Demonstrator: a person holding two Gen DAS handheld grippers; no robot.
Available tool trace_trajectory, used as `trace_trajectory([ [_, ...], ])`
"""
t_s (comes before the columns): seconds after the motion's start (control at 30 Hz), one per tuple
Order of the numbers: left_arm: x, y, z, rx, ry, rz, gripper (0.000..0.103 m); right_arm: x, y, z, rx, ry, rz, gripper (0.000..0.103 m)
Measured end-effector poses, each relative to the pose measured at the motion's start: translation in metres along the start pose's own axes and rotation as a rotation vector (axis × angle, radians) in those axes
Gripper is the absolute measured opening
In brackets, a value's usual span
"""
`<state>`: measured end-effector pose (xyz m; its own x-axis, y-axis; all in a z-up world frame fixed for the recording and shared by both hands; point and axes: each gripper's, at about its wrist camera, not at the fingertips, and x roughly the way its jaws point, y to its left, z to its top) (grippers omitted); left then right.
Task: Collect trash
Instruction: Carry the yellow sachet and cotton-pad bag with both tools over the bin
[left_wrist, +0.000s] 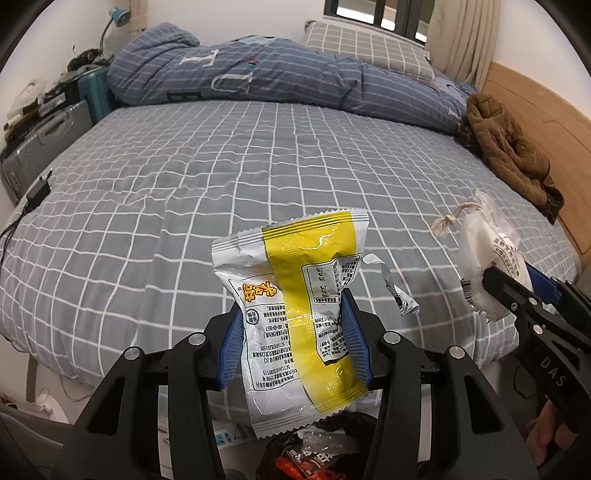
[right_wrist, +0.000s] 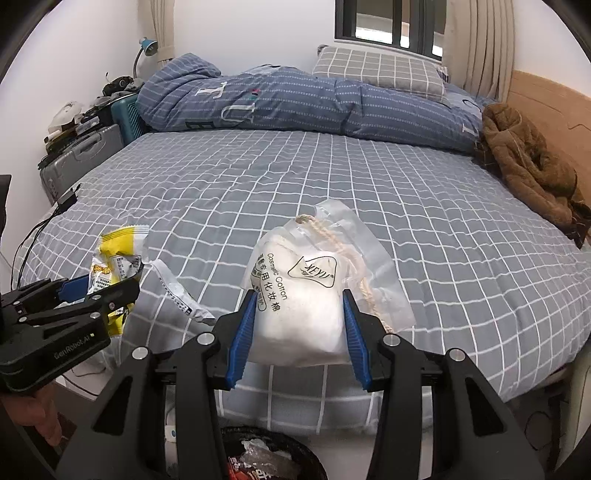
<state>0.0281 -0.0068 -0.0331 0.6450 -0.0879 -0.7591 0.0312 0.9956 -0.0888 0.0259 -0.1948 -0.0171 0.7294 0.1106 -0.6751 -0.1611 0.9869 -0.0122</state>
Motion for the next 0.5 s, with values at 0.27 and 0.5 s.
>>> trace_trajectory([
  [0.27,-0.017,-0.006,-0.018,0.007,-0.004,-0.011,0.048,-0.019,0.001,-0.020,0.003,0.008,0.000,0.043],
  [0.5,-0.031,-0.008,-0.034,0.009,-0.001,-0.015,0.048,-0.037,0.004,-0.037,0.003,0.003,0.003,0.043],
])
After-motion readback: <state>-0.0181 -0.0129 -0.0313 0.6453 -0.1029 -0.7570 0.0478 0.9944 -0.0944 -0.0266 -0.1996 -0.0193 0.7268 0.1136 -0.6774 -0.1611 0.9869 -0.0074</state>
